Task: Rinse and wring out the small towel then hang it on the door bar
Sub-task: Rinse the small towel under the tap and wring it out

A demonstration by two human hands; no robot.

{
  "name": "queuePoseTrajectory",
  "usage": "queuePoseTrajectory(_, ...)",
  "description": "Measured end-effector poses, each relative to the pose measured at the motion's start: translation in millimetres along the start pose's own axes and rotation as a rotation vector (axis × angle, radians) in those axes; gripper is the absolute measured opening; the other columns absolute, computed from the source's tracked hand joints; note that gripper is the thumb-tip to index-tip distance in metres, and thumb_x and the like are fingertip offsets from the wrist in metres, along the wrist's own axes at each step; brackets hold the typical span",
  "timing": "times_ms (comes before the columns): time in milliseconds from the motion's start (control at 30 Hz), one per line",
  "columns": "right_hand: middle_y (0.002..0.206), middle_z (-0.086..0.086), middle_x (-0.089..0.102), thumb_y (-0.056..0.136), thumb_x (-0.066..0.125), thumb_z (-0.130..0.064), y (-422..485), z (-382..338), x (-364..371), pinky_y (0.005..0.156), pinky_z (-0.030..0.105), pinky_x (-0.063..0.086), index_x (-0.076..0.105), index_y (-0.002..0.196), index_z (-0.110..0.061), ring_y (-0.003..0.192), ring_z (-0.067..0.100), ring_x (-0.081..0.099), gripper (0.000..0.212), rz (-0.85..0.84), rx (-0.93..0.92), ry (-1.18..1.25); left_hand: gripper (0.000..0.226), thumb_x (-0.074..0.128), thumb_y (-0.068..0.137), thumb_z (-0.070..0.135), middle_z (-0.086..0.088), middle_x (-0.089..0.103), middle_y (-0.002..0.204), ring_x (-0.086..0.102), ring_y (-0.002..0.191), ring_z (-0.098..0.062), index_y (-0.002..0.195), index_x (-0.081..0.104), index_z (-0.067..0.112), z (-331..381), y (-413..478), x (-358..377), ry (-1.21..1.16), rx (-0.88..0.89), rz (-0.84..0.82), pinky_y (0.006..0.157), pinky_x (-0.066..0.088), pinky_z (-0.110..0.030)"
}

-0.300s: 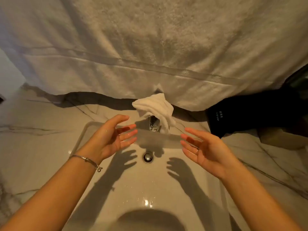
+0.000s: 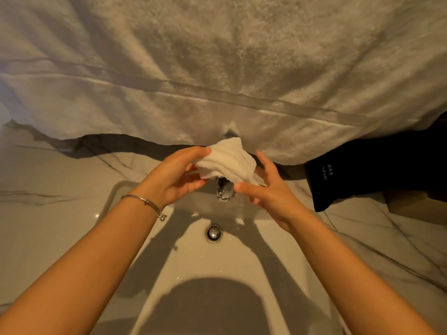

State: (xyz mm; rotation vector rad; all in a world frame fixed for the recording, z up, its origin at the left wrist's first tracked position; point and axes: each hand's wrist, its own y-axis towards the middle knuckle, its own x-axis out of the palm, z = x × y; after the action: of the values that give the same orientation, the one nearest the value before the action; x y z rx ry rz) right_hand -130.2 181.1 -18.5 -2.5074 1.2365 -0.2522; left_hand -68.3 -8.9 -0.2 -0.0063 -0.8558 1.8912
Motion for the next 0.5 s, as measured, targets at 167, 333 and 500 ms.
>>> queuePoseTrajectory(167, 0.118, 0.000, 0.060, 0.072, 0.072, -0.008, 3.2, -1.8, 11.9, 0.064, 0.016, 0.046, 0.052, 0.118, -0.024, 0.101, 0.013, 0.058, 0.053, 0.107, -0.103, -0.118, 0.023, 0.060, 0.080, 0.005, 0.000, 0.072, 0.065, 0.068, 0.064, -0.012, 0.066, 0.074, 0.017, 5.8, -6.3, -2.0, 0.085, 0.040, -0.065, 0.055, 0.059, -0.020)
queuePoseTrajectory(333, 0.101, -0.009, 0.059, 0.075, 0.066, -0.012, -25.8, -10.9, 12.7, 0.071, 0.024, 0.046, 0.055, 0.105, -0.023, 0.096, 0.012, 0.057, 0.034, 0.114, -0.150, -0.221, 0.015, 0.064, 0.078, 0.013, -0.001, 0.066, 0.072, 0.065, 0.055, -0.006, 0.090, 0.071, 0.018, 7.9, -31.9, -10.6, 0.305, 0.051, -0.150, 0.047, 0.054, -0.018)
queuePoseTrajectory(500, 0.099, -0.002, 0.058, 0.076, 0.064, -0.016, -61.1, -29.5, 23.5, 0.077, 0.034, 0.048, 0.055, 0.105, -0.013, 0.094, 0.017, 0.057, 0.030, 0.039, -0.224, -0.359, 0.050, 0.071, 0.063, 0.032, -0.009, 0.069, 0.095, 0.071, 0.073, -0.016, 0.112, 0.063, 0.026, 14.0, -70.3, -18.3, 0.567, -0.034, -0.394, 0.058, 0.057, -0.026)
